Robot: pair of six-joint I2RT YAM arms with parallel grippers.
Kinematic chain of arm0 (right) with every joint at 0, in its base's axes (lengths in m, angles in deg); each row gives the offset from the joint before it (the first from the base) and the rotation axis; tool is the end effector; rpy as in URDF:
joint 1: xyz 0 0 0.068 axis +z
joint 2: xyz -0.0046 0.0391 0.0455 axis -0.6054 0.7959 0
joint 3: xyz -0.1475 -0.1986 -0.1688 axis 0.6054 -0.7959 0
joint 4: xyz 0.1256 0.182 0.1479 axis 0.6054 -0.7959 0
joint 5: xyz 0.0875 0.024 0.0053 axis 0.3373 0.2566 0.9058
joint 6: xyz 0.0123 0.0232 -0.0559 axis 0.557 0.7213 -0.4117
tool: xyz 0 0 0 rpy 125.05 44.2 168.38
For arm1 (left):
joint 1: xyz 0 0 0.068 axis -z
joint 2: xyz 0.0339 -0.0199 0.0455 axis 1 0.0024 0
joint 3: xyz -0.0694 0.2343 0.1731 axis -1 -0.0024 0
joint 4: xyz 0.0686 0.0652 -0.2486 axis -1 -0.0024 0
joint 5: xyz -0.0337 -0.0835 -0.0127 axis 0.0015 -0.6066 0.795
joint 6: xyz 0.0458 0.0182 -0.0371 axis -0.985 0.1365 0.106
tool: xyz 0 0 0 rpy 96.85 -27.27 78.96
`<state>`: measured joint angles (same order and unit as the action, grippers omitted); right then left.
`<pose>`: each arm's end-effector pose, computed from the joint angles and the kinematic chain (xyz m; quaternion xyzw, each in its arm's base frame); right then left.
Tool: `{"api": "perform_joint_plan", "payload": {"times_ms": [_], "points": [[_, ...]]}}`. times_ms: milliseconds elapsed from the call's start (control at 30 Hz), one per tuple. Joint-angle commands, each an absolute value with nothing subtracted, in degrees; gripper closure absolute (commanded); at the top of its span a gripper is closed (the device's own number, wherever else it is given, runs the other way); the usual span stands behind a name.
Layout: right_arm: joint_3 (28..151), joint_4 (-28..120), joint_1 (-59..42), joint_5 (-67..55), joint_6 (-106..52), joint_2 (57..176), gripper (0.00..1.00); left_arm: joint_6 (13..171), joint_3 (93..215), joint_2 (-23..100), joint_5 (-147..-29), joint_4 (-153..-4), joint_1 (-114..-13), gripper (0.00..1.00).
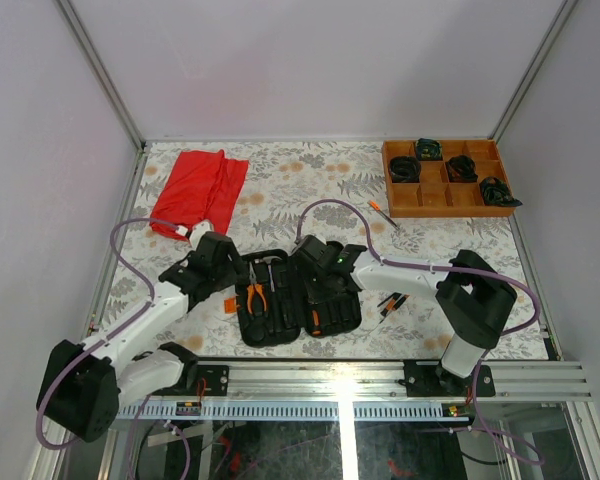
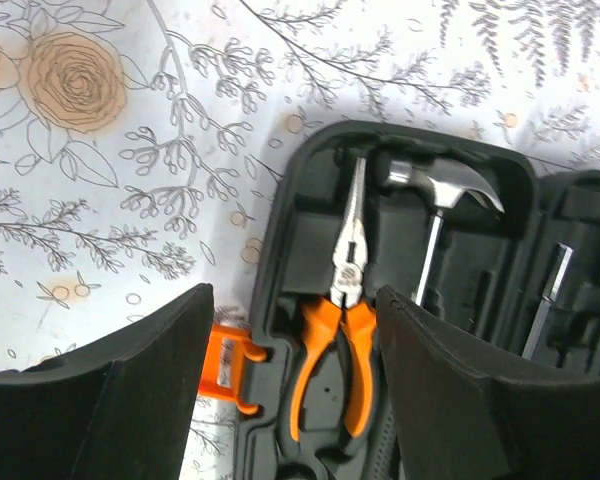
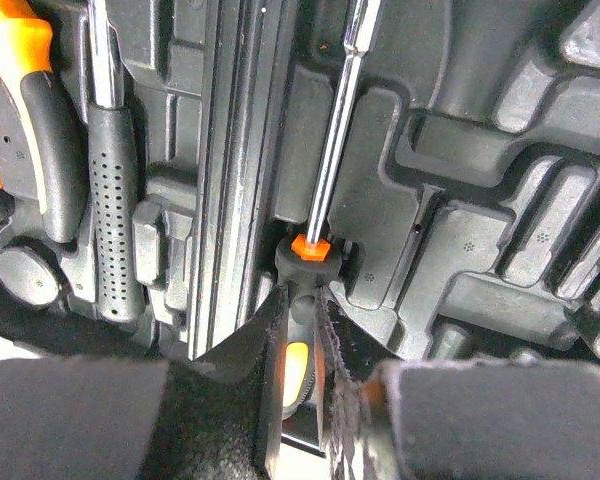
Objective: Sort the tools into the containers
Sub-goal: Adjust the storage box at the center of the board.
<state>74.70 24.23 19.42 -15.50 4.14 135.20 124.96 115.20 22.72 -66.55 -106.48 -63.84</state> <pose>0.1987 0.2998 0.1848 -0.1541 0.9564 0.1715 0.1790 0.1811 -0.0765 0.2164 -0.1881 0.9189 -0.0998 0.3320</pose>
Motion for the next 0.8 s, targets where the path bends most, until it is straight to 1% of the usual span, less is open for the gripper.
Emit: {"api": "perform_joint_plan", "payload": {"times_ms": [0, 167, 300, 400, 533, 600, 767], "points": [[67.23, 19.16, 20.48, -15.94, 2.82, 144.21, 1.0, 122.93, 113.29, 25.85, -67.81, -99.28, -66.46, 0.37], [67.19, 18.76, 20.07, -16.77, 2.59, 143.93, 1.0, 119.78, 112.92, 31.08, -72.56, -94.24, -67.53, 0.38], [66.86, 18.76, 19.01, -16.93, 1.71, 143.86, 1.0, 118.07, 113.97, 35.5, -73.75, -93.51, -67.51, 0.42], [66.03, 18.81, 17.94, -17.03, 1.11, 143.15, 1.0, 117.74, 113.46, 37.65, -76.97, -91.52, -67.44, 0.51], [64.48, 19.1, 16.0, -17.32, 0.31, 141.61, 1.0, 118.81, 111.38, 38.77, -81.55, -88.04, -67.1, 0.66], [63.77, 19.19, 14.78, -17.6, -0.28, 140.82, 1.0, 119.6, 110.27, 38.55, -82.65, -87.14, -66.31, 0.72], [63.61, 18.34, 12.99, -18.75, -2.5, 139.81, 1.0, 123.1, 109.02, 37.31, -82.75, -86.39, -61.45, 0.81]]}}
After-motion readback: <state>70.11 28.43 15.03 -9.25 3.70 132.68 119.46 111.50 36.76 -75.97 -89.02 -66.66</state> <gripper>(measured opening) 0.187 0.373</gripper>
